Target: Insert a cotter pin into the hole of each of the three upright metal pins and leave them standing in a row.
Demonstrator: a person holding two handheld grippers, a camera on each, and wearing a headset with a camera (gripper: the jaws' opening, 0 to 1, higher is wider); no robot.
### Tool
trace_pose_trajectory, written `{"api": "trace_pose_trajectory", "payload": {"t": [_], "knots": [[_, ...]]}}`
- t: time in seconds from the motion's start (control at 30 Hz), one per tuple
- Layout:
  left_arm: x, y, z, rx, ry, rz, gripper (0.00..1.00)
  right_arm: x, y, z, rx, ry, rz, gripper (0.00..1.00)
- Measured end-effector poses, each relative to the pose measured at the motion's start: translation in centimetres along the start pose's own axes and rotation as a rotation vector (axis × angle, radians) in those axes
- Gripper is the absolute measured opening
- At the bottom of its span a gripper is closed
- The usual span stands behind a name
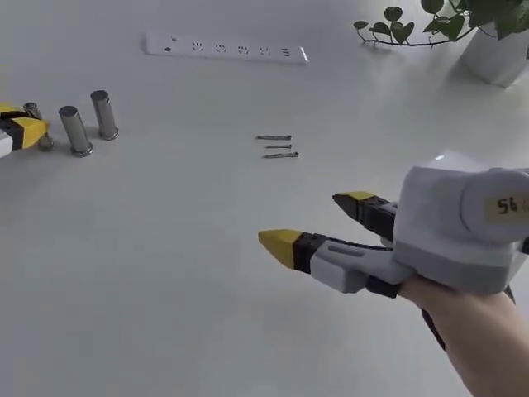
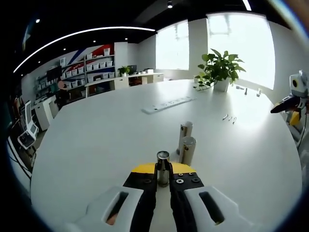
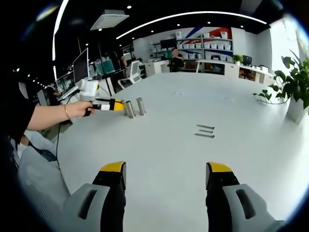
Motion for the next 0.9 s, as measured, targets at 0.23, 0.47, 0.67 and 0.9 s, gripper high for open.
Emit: {"api": "trace_pose_trajectory", "payload": {"t": [0.23, 0.47, 0.67, 0.9], "knots": [[-0.3, 1.9, -1.2, -0.004, -0.010, 0.005, 0.07, -0.4, 0.4, -0.4, 0.006, -0.005, -0.034, 0.64], [-0.1, 4.5, -2.2, -0.052, -0.007, 0.023, 0.07, -0.5, 0.4, -0.7, 0.018, 0.003, -0.039, 0.62], [0.3, 6.9, -2.4, -0.103, 0.004, 0.022, 0.07, -0.8, -0.3, -0.9, 0.055, -0.012, -0.079, 0.60], [0.9, 9.4, -2.0, -0.158, 0.012, 0.055, 0.07, -0.8, -0.7, -1.1, 0.070, -0.010, -0.079, 0.58]]}}
Point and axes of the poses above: the centre of the closed fingertips' face, and the gripper's own axes: z roughly forward along the fingers, y roughly to its right, x roughly out of its top, the point moved 7 cm from there along -z, roughly backward along the fingers
